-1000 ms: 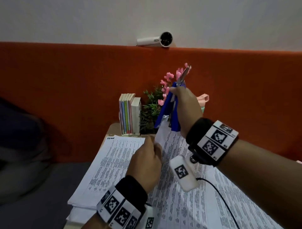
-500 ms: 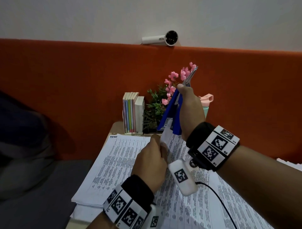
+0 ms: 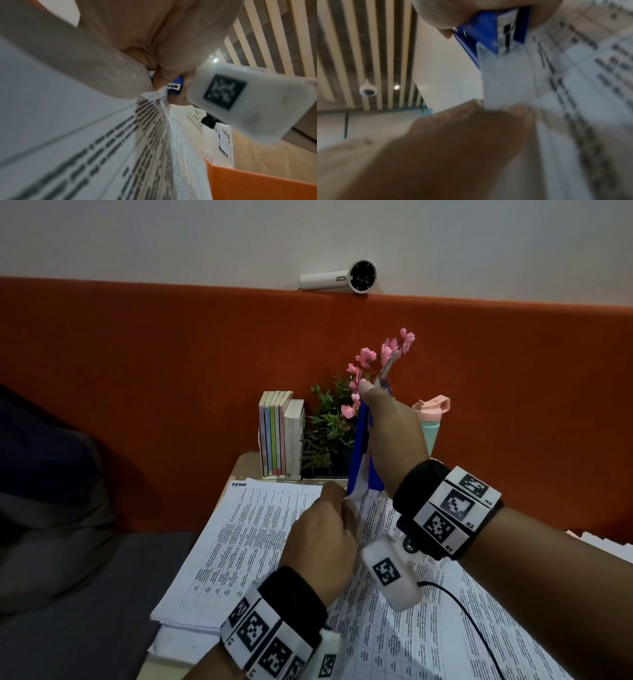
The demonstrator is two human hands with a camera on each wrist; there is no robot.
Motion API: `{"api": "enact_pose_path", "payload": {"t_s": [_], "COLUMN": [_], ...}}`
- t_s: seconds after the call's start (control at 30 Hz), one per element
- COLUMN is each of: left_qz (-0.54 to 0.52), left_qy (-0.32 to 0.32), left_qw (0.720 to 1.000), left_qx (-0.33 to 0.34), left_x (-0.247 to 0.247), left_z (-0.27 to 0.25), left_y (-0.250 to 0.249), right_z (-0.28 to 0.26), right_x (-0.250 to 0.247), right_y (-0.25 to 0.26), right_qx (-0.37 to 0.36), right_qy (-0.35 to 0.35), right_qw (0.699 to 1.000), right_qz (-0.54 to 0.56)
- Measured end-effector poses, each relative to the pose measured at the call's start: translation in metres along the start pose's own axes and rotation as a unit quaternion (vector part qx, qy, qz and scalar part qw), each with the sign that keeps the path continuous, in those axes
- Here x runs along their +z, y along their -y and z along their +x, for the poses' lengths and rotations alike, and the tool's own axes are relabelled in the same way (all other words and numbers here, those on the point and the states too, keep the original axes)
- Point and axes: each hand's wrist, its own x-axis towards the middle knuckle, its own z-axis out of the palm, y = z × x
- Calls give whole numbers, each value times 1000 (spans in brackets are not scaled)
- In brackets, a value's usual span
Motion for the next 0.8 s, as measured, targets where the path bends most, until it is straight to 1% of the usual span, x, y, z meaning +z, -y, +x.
{"api": "enact_pose_path", "payload": {"t_s": [0.07,0.1,0.23,0.3,0.37,0.4,0.47,0.57,0.63,0.7,0.8], "left_qz": [-3,-6,-43,-70,-78,-83,-72,-9,28,77,126], "left_qy": [0,3,15,-11,-37,-30,-3,53,80,76,91], "left_qw": [1000,1000,999,997,994,990,982,965,955,948,934], "left_qx": [-2,-2,-13,-32,-73,-106,-174,-258,-285,-300,-321], "left_x": [-1,-2,-18,-41,-68,-80,-100,-105,-102,-97,-93], "left_z": [-1,0,1,11,32,47,74,98,100,99,97], "left_y": [1,3,6,6,18,29,57,108,128,145,158], "right_z": [1,3,22,30,32,31,26,10,-1,-10,-20], "right_x": [-3,-6,-38,-59,-79,-89,-105,-121,-131,-138,-144], "right_y": [4,9,29,33,28,23,8,-15,-31,-45,-62], "right_qx": [9,9,48,66,96,117,158,215,247,268,290], "right_qy": [24,14,-110,-138,-121,-107,-80,-49,-43,-39,-38], "right_qw": [1000,999,986,979,978,979,978,973,967,962,956], "right_qz": [17,37,117,137,137,127,107,64,39,14,-13]}}
